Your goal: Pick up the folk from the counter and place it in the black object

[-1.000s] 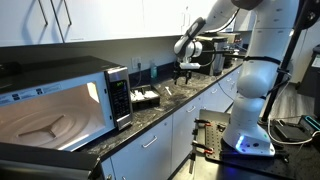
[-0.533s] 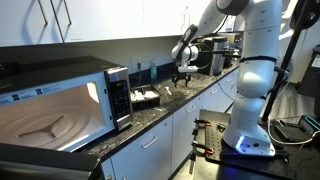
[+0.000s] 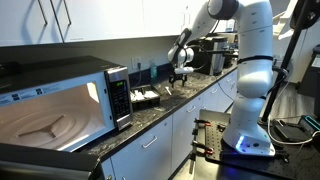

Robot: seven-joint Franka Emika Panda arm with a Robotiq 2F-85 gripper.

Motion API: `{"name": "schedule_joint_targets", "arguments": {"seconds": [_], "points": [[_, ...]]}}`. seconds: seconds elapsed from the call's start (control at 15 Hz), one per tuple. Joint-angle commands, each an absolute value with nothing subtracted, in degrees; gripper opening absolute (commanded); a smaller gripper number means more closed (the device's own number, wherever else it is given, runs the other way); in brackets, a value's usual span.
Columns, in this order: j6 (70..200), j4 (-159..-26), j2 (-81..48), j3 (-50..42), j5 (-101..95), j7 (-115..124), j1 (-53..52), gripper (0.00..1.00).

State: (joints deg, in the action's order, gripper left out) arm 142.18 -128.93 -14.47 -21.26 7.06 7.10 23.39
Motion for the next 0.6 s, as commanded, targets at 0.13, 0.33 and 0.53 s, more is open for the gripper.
{"name": "schedule_joint_targets", "arguments": {"seconds": [0.13,0.33,0.53], "points": [[142.21,-128.78,-14.42,-21.38,7.08,7.12,23.04,1.0],[142.59,-127.56,-15.67,-20.6,9.22,5.96,23.69,1.0],[143.63,-126.13,-16.93,-20.18,10.93,5.03,24.03,1.0]]}}
